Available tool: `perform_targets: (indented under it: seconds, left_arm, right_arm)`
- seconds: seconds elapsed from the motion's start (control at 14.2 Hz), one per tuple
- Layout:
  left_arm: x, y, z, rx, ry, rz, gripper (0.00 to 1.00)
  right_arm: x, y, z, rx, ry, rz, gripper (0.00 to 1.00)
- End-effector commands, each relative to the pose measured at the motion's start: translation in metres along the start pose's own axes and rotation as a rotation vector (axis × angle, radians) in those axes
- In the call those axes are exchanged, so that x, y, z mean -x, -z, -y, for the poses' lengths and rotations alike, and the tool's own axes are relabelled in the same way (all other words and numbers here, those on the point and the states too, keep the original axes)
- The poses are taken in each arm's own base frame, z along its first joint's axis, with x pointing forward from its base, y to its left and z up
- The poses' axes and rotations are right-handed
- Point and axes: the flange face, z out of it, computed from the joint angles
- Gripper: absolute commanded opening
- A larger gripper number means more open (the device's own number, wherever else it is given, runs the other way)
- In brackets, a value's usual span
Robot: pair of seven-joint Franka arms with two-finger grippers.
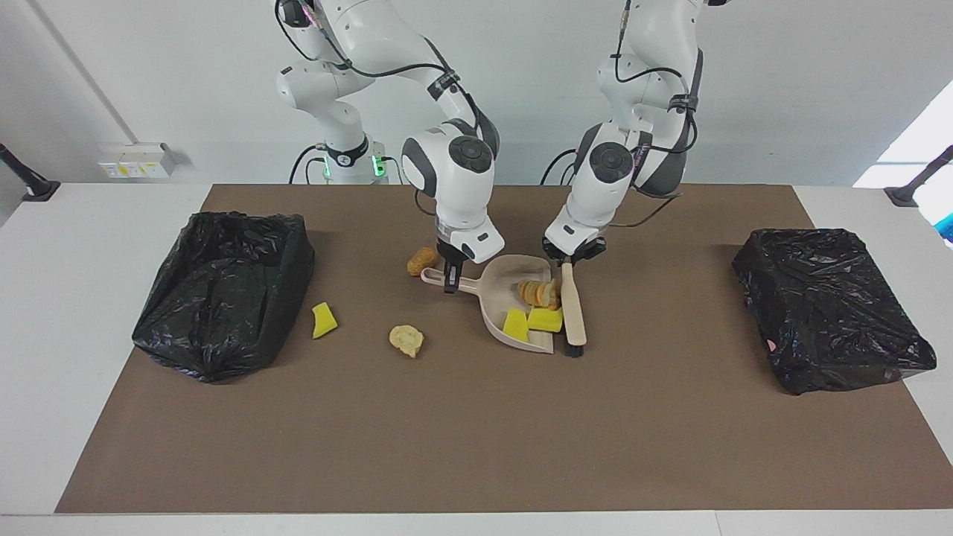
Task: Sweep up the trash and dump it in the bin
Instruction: 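Sweep the sponges and bread into the dustpan with the left gripper's brush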
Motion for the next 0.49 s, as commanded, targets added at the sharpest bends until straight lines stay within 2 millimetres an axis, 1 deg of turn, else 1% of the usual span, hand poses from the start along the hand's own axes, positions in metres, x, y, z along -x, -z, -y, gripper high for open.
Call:
perform_targets:
  seconds: [0.0, 0.14, 0.35, 0.42]
  left_arm:
    - [0.012, 0.003, -0.012, 0.066, 0.055, 0.017, 0.00]
    - [0.015, 0.004, -0.020, 0.072, 0.082, 0.025, 0.00]
    - [0.008, 0.017, -0.014, 0.079, 0.081, 0.020, 0.00]
    - [0.007, 0.028, -0.010, 0.085, 0.083, 0.014, 0.00]
  right_arm:
    - [-0.008, -0.008, 0.003, 0.017, -0.009, 0.002, 0.00]
    - [-0.007, -0.008, 0.002, 0.018, -0.009, 0.001, 0.00]
    - [-0.007, -0.007, 0.000, 0.022, -0.013, -0.002, 0.00]
    - [-0.006, -0.006, -0.001, 0.022, -0.007, -0.002, 0.00]
